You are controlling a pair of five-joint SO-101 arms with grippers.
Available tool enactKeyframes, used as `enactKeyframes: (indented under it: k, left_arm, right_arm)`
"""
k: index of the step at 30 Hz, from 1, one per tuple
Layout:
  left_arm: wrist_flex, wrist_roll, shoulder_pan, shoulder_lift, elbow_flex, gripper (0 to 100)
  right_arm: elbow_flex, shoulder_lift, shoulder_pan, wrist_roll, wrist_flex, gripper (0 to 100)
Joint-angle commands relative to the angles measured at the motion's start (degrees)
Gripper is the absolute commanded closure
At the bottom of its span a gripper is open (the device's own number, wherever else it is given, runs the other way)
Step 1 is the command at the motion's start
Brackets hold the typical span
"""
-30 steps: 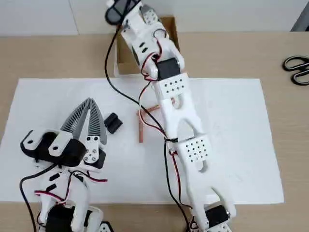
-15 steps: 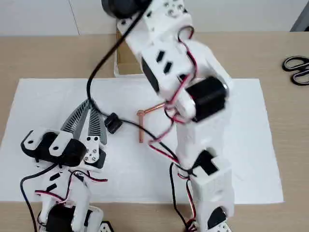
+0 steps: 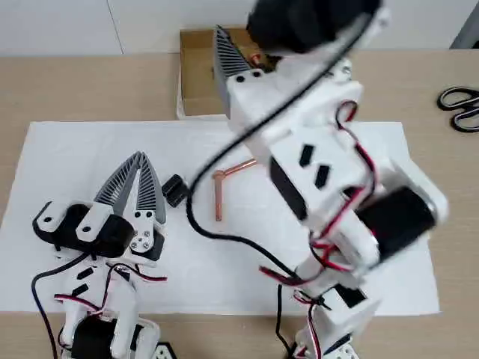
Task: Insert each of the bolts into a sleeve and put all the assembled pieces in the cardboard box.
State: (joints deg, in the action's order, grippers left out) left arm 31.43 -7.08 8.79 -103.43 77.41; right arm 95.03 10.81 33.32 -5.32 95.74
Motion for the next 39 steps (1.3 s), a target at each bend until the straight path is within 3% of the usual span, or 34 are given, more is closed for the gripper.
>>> enactKeyframes:
  k: [1, 13, 17, 24, 32, 39]
  left_arm:
    - [-0.97, 0.00, 0.35, -0.62, -0.13, 99]
    - [-0.97, 0.00, 0.26, -0.62, -0.13, 99]
    - [-0.97, 0.00, 0.09, -0.62, -0.13, 99]
    - [-0.97, 0.00, 0.26, -0.62, -0.13, 99]
    - [-0.97, 0.00, 0.35, -0.53, -0.04, 99]
    - [4.31, 0.00, 0.35, -0.53, -0.04, 99]
  right_arm:
    - [0.97, -1.98, 0.04, -1.05, 0.22, 86.4]
    - [1.32, -3.03, 1.54, -1.05, 0.04, 86.4]
    - [0.97, -11.91, 7.43, -1.14, -3.91, 86.4]
    - [1.32, -20.88, 7.25, -1.14, -8.13, 86.4]
    - [1.32, -33.36, 6.90, -0.79, 0.31, 86.4]
    - [1.23, -38.46, -3.12, -0.79, 0.57, 86.4]
